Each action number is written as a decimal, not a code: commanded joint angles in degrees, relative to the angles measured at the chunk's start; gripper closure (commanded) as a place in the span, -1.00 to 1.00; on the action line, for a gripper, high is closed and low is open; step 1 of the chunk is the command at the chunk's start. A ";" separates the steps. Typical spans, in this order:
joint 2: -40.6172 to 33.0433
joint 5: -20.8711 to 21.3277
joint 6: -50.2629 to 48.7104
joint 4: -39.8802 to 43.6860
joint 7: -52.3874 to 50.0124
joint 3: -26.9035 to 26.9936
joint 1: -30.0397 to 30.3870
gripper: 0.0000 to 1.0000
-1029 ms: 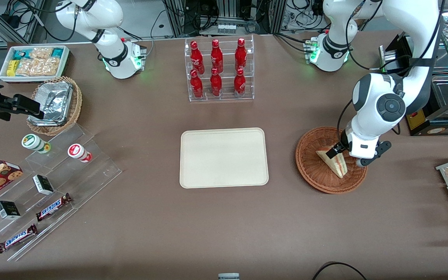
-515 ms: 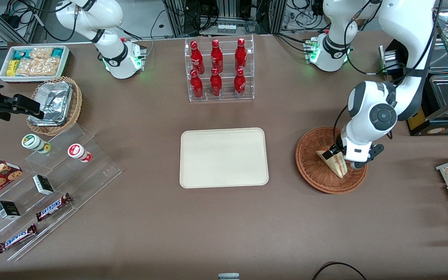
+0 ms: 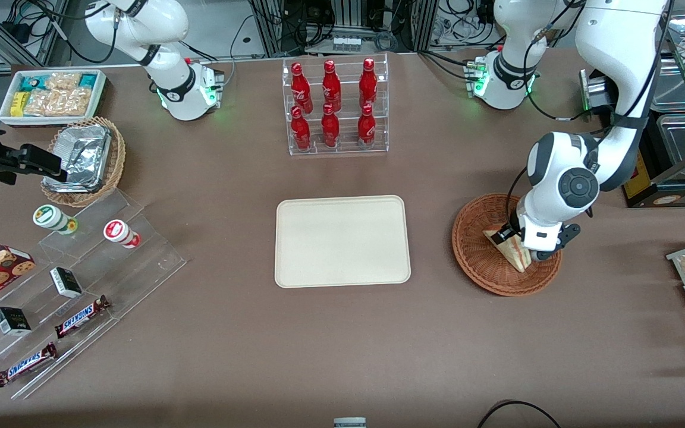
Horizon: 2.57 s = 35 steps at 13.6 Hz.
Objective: Place sandwich from basket to tray
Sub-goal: 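Lower the left gripper and close it on the wrapped sandwich, then lift the sandwich and carry it over the cream tray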
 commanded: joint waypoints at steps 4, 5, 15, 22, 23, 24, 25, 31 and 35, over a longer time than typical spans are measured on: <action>-1.06 4.43 -3.41 2.54 -1.61 0.00 -0.24 1.00; -1.15 4.43 -6.21 4.30 -1.70 0.00 -0.24 1.00; -1.42 3.47 -22.23 18.63 -1.70 -4.30 -0.24 1.00; 3.23 3.47 -22.06 24.34 -0.91 -13.78 -0.24 1.00; 4.81 3.64 -21.97 25.92 -0.82 -15.72 -0.24 1.00; 6.65 3.99 -21.89 27.59 -0.82 -17.82 -0.24 1.00; 8.32 4.08 -21.80 29.08 -0.91 -19.85 -0.32 1.00; 17.55 7.95 -21.53 36.29 -1.79 -22.68 -8.31 1.00; 26.25 11.79 -21.36 45.87 -7.47 -22.42 -16.48 1.00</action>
